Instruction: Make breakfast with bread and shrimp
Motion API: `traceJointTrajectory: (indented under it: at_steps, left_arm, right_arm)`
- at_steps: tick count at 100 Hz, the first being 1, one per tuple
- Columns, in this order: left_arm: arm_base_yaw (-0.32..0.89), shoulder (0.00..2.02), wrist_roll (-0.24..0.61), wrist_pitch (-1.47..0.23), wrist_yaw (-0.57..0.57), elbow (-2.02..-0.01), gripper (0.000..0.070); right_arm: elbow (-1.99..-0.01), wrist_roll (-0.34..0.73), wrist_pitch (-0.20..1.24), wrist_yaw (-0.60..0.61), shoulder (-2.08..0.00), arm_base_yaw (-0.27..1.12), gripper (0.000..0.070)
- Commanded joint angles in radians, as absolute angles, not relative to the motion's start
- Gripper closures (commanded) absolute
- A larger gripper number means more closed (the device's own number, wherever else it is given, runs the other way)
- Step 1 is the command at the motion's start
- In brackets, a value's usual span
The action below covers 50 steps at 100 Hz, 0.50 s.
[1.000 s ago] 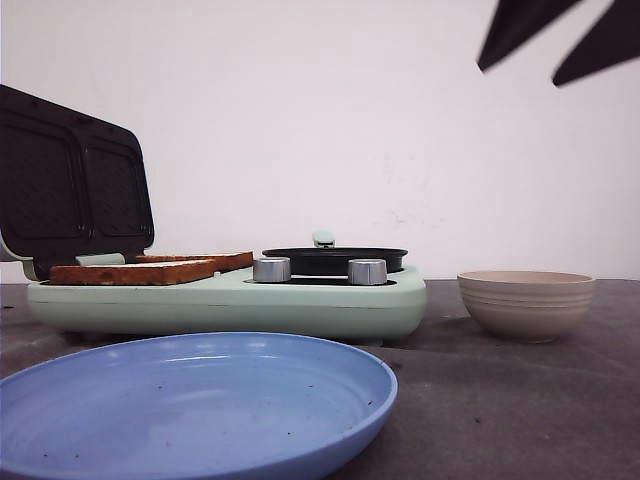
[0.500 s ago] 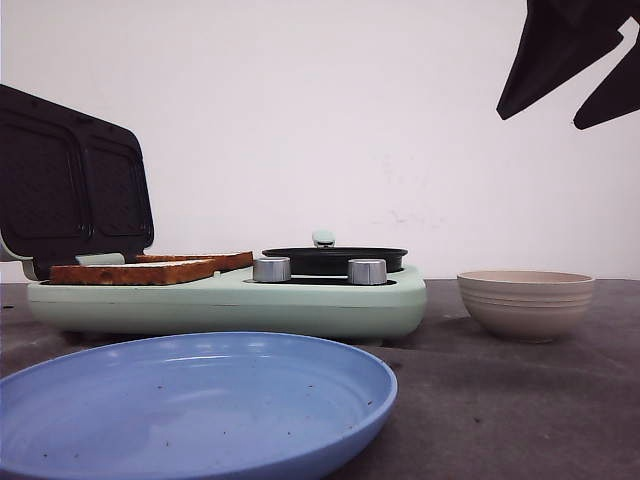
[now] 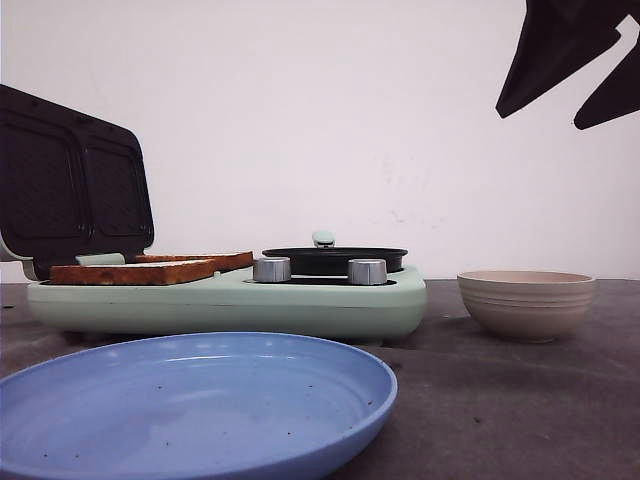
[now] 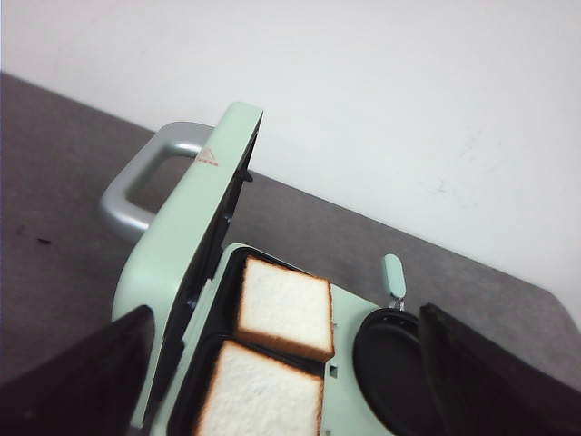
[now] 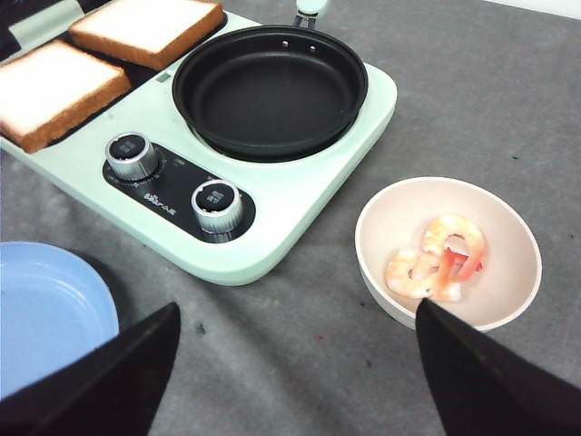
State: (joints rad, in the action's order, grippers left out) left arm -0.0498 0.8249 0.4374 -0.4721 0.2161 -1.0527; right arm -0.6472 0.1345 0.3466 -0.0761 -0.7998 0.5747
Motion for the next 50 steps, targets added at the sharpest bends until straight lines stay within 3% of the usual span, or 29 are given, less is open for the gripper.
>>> traceJointTrajectory:
  at_steps: [1, 50]
  left_arm:
    - [-0.078, 0.869, 0.459, -0.476, 0.267, -1.107, 0.0188]
    - [-0.309, 1.109, 0.591, -0.429, 0.499, -1.201, 0.0188]
  right_arm:
    - [-0.653, 0.150, 0.330, -0.078, -0.802, 0.579, 0.0198]
    - [-0.653, 0.150, 0.284, -0.052, -0.802, 0.579, 0.0198]
